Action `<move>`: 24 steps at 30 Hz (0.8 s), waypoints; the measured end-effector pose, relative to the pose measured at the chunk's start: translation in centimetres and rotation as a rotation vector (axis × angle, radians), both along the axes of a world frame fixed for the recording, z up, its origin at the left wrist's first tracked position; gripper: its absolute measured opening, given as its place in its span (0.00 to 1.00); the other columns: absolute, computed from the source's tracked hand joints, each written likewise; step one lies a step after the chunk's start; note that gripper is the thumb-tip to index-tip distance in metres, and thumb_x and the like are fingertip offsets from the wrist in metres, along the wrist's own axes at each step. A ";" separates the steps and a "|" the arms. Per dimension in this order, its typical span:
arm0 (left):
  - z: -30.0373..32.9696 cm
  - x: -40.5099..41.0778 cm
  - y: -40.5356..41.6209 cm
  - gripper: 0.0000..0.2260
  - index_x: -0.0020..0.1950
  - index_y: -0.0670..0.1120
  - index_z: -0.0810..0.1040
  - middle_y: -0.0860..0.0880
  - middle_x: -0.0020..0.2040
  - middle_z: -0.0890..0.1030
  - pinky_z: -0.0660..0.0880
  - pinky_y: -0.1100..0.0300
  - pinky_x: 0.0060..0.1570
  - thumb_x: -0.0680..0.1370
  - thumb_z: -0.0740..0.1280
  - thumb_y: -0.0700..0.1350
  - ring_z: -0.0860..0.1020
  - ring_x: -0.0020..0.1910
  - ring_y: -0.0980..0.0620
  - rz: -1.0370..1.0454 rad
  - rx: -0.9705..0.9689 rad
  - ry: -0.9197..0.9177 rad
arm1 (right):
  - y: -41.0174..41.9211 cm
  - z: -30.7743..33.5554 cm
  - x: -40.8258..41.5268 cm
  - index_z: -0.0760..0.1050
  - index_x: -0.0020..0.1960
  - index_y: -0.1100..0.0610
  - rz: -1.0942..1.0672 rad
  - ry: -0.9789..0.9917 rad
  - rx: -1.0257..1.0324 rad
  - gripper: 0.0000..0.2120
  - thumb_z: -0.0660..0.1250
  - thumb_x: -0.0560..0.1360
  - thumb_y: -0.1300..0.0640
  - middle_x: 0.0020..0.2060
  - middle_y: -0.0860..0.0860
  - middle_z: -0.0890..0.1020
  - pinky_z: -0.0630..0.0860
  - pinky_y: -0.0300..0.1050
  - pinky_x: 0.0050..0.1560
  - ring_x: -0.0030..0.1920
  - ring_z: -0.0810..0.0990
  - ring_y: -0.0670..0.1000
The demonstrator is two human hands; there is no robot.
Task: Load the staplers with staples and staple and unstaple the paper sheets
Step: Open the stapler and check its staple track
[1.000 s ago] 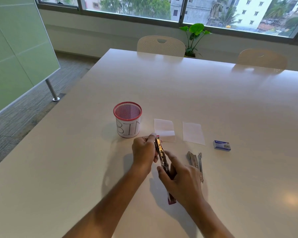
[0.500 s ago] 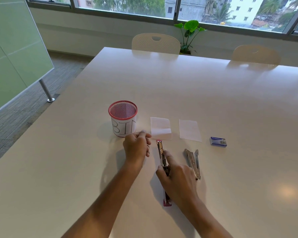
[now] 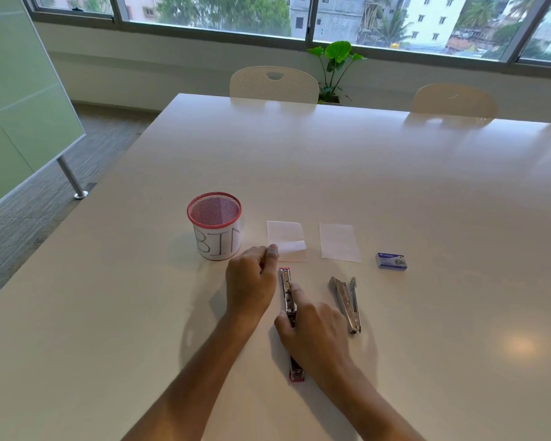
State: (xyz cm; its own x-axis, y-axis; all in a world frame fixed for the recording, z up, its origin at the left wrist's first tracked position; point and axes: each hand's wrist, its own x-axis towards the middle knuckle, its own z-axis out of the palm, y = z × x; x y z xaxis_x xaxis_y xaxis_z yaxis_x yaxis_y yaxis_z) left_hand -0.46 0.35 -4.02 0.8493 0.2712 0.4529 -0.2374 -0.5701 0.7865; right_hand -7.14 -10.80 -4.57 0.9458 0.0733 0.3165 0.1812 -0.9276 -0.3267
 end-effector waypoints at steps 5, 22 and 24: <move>-0.3 0.0 -0.1 0.17 0.39 0.44 0.83 0.49 0.31 0.82 0.74 0.64 0.30 0.80 0.62 0.50 0.76 0.29 0.57 -0.011 0.012 -0.002 | 0.0 -0.2 0.1 0.64 0.73 0.53 0.010 0.005 0.004 0.29 0.56 0.74 0.44 0.39 0.56 0.84 0.73 0.47 0.38 0.39 0.81 0.57; 0.1 -0.1 -0.6 0.20 0.35 0.40 0.81 0.46 0.28 0.79 0.75 0.52 0.30 0.79 0.61 0.50 0.77 0.28 0.49 -0.084 0.042 -0.061 | -12.4 3.5 4.8 0.78 0.60 0.56 -0.286 -0.194 0.062 0.17 0.70 0.72 0.56 0.32 0.56 0.84 0.76 0.48 0.35 0.33 0.82 0.60; 0.2 0.1 -0.9 0.20 0.36 0.40 0.81 0.45 0.30 0.81 0.76 0.51 0.31 0.80 0.61 0.50 0.78 0.29 0.48 -0.085 0.029 -0.062 | -14.4 3.3 5.3 0.79 0.58 0.57 -0.338 -0.215 0.086 0.16 0.70 0.71 0.59 0.32 0.56 0.84 0.76 0.48 0.34 0.32 0.82 0.61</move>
State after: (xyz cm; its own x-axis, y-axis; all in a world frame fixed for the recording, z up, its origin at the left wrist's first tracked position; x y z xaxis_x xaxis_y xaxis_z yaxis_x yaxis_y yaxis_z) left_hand -0.32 -0.50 -3.79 0.8386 0.1851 0.5123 -0.3342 -0.5680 0.7522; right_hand -1.88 -25.19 -1.30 0.8236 -0.2653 0.5013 -0.0562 -0.9177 -0.3934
